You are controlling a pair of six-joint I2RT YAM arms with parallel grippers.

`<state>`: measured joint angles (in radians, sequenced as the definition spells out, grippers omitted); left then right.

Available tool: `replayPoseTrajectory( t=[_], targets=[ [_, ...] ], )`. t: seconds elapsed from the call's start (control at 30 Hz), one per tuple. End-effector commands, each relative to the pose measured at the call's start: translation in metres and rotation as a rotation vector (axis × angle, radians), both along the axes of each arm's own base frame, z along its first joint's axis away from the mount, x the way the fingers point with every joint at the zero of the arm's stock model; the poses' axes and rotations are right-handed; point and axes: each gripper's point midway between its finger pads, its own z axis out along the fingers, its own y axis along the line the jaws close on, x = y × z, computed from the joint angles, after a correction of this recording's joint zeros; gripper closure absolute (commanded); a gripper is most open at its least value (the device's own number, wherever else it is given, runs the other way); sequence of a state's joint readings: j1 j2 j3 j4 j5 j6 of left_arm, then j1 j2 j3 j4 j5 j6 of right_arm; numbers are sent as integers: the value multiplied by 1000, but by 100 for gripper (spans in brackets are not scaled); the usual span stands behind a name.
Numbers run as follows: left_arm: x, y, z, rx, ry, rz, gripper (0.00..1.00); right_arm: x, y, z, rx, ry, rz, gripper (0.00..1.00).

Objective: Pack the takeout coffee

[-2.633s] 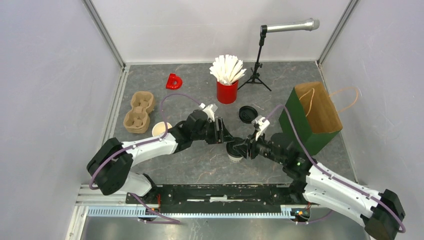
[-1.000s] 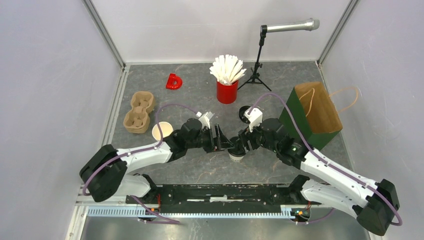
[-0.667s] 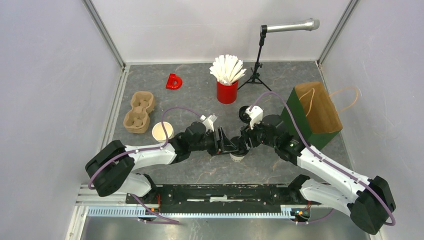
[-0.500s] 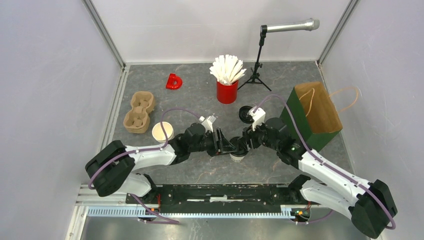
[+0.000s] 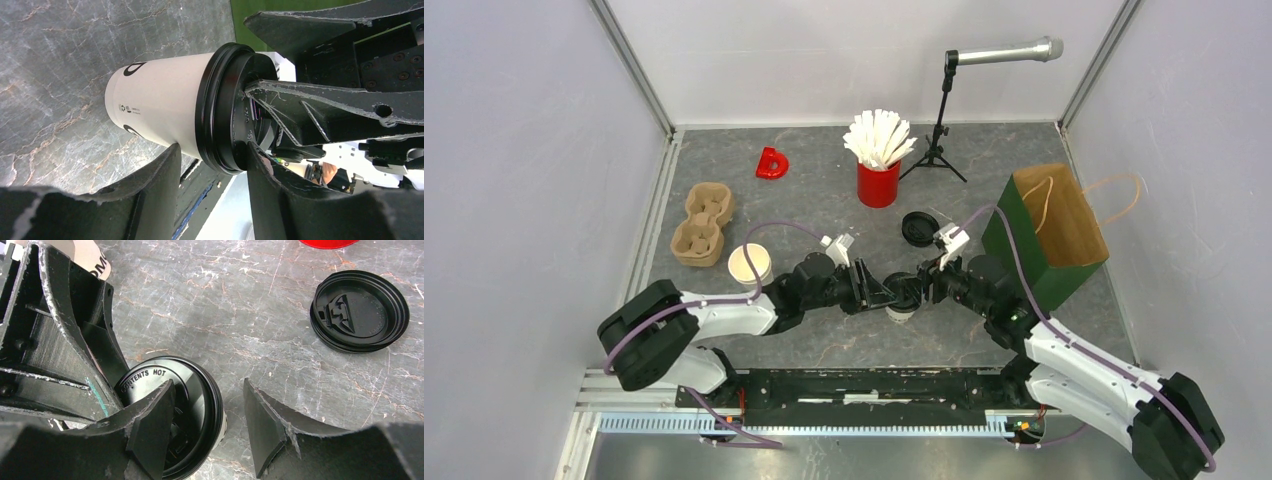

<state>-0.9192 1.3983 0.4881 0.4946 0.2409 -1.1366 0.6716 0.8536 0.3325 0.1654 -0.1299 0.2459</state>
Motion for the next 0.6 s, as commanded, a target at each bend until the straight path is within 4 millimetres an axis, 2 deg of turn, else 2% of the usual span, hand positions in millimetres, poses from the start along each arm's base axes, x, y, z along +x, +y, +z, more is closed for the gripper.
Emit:
replayPoseTrajectory(
  t=[0.0, 0.2, 0.4, 0.43, 0.5, 0.57],
  targets=[
    [-7, 28, -75, 237, 68, 53, 58, -30, -30, -76, -170, 189, -24, 41],
    [-13, 52, -104, 381, 74, 78, 65, -37, -38, -89, -180, 210, -39, 42],
    [-24, 67, -120, 448, 79, 91, 68, -41, -37, -96, -168, 211, -25, 43],
    [-26, 65, -119, 428, 78, 91, 68, -41, -34, -96, -161, 206, -8, 43],
    [-29, 52, -104, 334, 67, 72, 68, -42, -24, -92, -140, 180, 52, 43],
    [-27, 37, -73, 233, 35, 51, 63, -39, -13, -83, -138, 155, 111, 43]
  ],
)
